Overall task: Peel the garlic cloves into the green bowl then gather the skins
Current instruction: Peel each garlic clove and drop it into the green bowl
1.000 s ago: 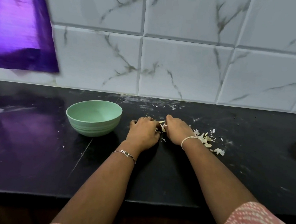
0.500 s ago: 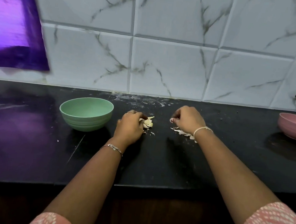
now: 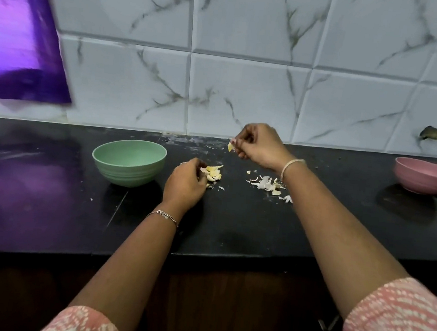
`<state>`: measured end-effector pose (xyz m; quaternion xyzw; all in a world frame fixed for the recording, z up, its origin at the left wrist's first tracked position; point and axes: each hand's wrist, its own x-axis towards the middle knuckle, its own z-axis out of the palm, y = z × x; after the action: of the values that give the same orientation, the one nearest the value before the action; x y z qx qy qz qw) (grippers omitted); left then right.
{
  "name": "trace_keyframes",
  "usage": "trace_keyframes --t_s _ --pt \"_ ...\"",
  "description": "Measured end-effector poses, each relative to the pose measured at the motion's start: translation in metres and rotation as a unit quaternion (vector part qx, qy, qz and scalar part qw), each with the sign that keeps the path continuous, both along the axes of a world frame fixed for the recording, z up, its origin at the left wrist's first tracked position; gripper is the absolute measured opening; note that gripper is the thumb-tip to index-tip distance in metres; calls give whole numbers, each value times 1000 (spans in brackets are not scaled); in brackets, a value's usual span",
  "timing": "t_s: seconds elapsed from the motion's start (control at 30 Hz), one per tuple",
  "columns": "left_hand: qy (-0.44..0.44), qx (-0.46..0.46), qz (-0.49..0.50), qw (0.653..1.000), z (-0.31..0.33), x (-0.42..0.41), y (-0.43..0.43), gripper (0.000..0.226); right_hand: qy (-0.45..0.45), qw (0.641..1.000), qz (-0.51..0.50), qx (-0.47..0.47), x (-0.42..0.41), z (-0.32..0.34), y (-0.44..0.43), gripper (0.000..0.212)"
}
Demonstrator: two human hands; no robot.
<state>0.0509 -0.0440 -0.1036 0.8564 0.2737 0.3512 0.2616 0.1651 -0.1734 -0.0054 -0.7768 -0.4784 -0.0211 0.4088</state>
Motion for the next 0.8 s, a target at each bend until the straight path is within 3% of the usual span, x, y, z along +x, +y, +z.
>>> trace_keyframes --t_s 0.1,0.2,0.27,0.4,0.43,0.53,0.6,0.67,0.73,0.8 --pt "-7 0 9 1000 0 2 2 24 -130 982 -31 -131 -11 -46 -2 8" --pt "0 12 13 1000 -1 3 3 27 -157 964 -10 -215 -9 -67 -5 5" --pt "12 16 18 1000 -2 3 3 28 -171 969 -13 -180 -5 -47 -7 5" --pt "14 20 20 999 -2 4 5 28 -188 975 -115 5 2 -29 -10 8" --pt "21 24 18 999 -2 5 6 27 -208 971 -112 -19 1 -41 -10 8" --pt "51 36 16 998 -2 3 4 18 -228 950 -47 -207 -7 -86 -10 11" --pt "61 35 25 997 0 0 2 12 -222 954 -37 -198 0 -79 -9 13" --pt "55 20 28 998 0 -1 1 26 -180 977 -50 -107 4 -61 -7 11" --pt "38 -14 31 999 0 -1 3 25 -140 986 -76 -38 3 -58 -9 12" --pt "33 -20 27 999 1 0 2 18 -169 975 -65 -129 -3 -73 -9 12"
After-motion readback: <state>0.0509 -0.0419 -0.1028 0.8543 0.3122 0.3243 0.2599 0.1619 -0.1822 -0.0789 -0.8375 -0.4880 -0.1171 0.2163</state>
